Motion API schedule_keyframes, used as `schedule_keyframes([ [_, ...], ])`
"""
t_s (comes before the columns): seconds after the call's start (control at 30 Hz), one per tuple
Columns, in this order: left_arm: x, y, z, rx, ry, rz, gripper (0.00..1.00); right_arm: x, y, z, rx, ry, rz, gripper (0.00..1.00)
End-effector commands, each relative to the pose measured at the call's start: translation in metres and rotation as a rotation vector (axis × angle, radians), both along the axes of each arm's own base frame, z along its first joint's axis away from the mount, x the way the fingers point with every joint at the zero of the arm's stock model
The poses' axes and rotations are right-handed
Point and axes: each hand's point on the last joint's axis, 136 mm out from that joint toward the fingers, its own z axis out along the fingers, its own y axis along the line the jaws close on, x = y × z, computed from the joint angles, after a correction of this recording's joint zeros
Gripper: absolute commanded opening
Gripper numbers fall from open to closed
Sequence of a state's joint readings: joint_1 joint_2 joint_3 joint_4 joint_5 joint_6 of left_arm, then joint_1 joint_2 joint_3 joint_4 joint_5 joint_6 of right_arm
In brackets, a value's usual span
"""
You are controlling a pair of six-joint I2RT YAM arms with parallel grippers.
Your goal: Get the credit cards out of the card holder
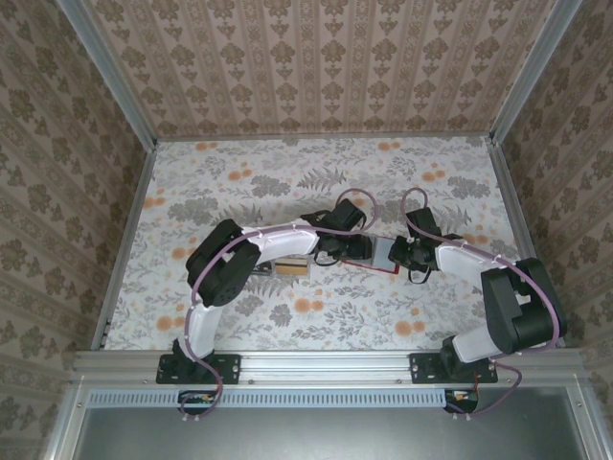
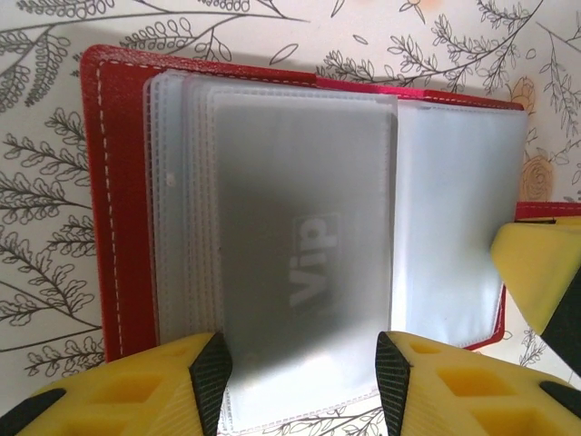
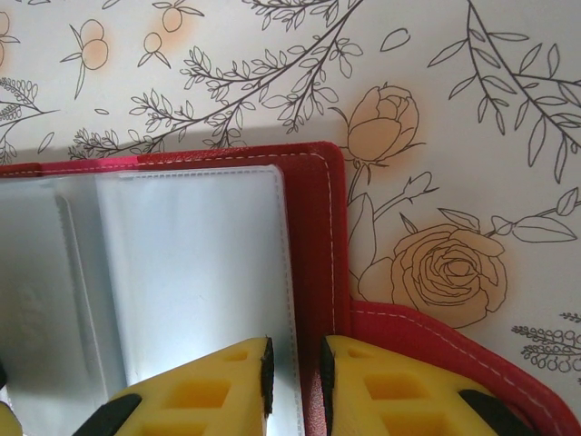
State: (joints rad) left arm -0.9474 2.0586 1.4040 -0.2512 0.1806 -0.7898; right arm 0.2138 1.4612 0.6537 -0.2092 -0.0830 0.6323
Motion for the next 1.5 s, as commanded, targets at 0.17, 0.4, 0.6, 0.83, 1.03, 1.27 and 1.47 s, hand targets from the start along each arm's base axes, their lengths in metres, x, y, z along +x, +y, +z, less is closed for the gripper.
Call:
schedule_keyframes([
  [0.17,-0.008,-0.016,-0.001,-0.086,0.051,-0.033,0.51,-0.001,0.003,-0.003,0.017,0.022,0.003,0.25],
  [0.4,-0.012,-0.031,0.011,-0.174,0.054,-0.069,0.53,-0.001,0.003,-0.002,0.017,0.021,0.004,0.25],
  [0.6,-0.013,-0.036,0.02,-0.212,0.046,-0.089,0.54,-0.001,0.003,-0.002,0.018,0.023,0.004,0.25],
  [0.83,-0.021,-0.051,0.034,-0.262,0.027,-0.147,0.54,-0.001,0.003,0.004,0.024,0.0,0.0,0.24],
  [1.03,-0.025,-0.061,0.037,-0.262,0.023,-0.169,0.54,-0.002,-0.018,0.028,-0.025,-0.061,-0.063,0.26],
  [1.27,-0.035,-0.076,0.036,-0.271,0.031,-0.204,0.54,-0.015,-0.049,0.032,-0.047,-0.088,-0.175,0.26],
  [1.47,-0.036,-0.073,0.042,-0.273,0.01,-0.206,0.53,-0.015,-0.047,0.04,0.004,-0.133,-0.178,0.3],
])
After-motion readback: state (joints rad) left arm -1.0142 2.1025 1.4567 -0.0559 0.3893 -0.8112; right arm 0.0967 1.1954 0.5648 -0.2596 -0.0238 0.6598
